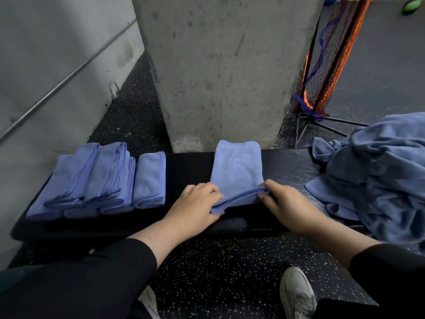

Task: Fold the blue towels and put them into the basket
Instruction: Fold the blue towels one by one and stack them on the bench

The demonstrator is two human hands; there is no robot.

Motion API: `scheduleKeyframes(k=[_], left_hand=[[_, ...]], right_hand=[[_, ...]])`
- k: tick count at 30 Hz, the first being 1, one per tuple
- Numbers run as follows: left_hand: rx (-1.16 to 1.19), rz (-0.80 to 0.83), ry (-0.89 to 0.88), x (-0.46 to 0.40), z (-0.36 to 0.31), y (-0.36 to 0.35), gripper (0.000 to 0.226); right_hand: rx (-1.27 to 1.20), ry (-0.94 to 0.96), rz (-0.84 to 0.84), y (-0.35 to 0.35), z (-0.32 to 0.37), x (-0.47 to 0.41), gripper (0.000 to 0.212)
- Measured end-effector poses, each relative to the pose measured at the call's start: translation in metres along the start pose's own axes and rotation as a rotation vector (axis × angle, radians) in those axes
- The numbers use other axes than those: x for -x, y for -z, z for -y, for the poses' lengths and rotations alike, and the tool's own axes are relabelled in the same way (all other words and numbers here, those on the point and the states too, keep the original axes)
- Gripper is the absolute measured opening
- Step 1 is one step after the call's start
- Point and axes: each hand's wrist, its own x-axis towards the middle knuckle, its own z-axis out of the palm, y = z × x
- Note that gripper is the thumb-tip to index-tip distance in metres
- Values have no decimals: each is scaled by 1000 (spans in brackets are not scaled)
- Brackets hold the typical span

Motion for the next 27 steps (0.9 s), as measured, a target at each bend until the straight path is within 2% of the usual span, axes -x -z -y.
scheduleKeyframes(k=[2, 3, 5, 7, 10, 12, 14, 17, 21, 27], left_hand=[[187, -62, 91, -4, 0, 3, 5], [281, -55, 144, -5, -1, 6, 2], [411, 9, 237, -7, -2, 14, 9], [480, 36, 267, -10, -2, 20, 9], [602, 27, 266, -14, -2, 32, 23], [716, 67, 284, -14, -5, 41, 15], [780, 72, 330, -15, -7, 43, 11], [775, 21, 436, -21, -5, 41, 10], [639, 16, 548, -39, -5, 40, 19], [520, -93, 627, -67, 4, 34, 22]], right_hand=[[7, 11, 37, 6, 1, -2, 12], [33, 35, 77, 8, 1, -1, 17], [75, 52, 133, 8, -2, 1, 21], [16, -17, 129, 13, -3, -1, 5], [-92, -101, 182, 27, 6, -8, 12], [-166, -150, 299, 35, 11, -9, 13], [-231, -207, 304, 36, 11, -11, 15], [-235, -293, 191, 30, 7, -17, 18], [-162, -357, 169, 20, 5, -35, 24], [-42, -439, 100, 8, 0, -68, 31]])
